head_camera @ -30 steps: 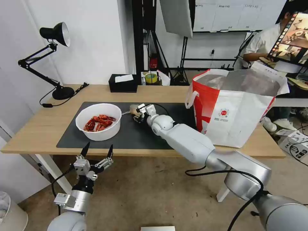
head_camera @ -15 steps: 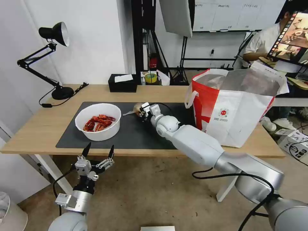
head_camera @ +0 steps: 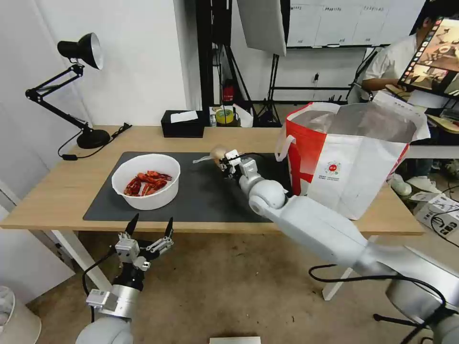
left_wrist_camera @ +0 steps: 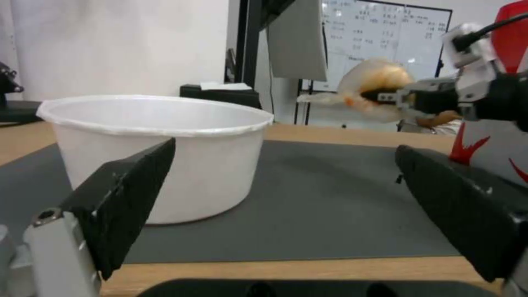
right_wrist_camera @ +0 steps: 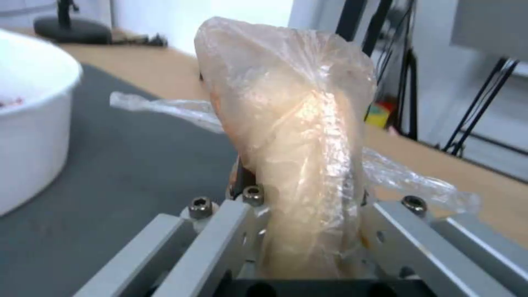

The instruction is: Pick up the trash from the table and place it into the takeout bag.

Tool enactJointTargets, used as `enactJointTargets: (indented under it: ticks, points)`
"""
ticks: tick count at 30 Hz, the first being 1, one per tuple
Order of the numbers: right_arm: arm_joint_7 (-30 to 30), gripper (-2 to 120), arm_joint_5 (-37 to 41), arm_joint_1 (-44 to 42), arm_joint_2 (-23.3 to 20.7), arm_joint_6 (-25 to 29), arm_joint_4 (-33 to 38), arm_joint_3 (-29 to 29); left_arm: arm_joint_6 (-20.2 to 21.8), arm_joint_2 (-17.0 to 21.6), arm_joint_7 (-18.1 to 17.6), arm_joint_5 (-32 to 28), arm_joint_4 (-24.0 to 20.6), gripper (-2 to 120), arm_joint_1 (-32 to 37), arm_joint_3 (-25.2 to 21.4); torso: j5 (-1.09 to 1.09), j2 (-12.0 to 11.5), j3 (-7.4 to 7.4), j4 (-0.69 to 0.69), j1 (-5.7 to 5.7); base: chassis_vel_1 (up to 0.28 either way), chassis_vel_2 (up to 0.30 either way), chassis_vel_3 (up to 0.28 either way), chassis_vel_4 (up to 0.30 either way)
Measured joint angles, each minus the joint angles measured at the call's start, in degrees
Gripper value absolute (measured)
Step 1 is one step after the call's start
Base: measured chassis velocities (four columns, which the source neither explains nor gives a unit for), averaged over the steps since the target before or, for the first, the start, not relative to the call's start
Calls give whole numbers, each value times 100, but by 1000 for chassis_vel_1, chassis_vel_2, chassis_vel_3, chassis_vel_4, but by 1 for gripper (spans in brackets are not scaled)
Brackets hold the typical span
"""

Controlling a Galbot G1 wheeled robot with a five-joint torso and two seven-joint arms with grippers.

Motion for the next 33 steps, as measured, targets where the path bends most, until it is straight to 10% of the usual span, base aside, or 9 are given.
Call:
enactJointTargets:
  ticks: [14, 33]
  points:
    - [570, 8, -906, -787, -775, 1572, 1056, 910, 7, -96, -30, 163, -38, 100, 57, 129, 0, 0, 0, 0, 0, 0, 0, 0, 0]
    - [1213, 8, -1273, -1455, -1506, 1534, 2097, 2019, 14, -220, -34, 375, -103, 100, 173, 256, 0, 0, 0, 0, 0, 0, 0, 0, 0]
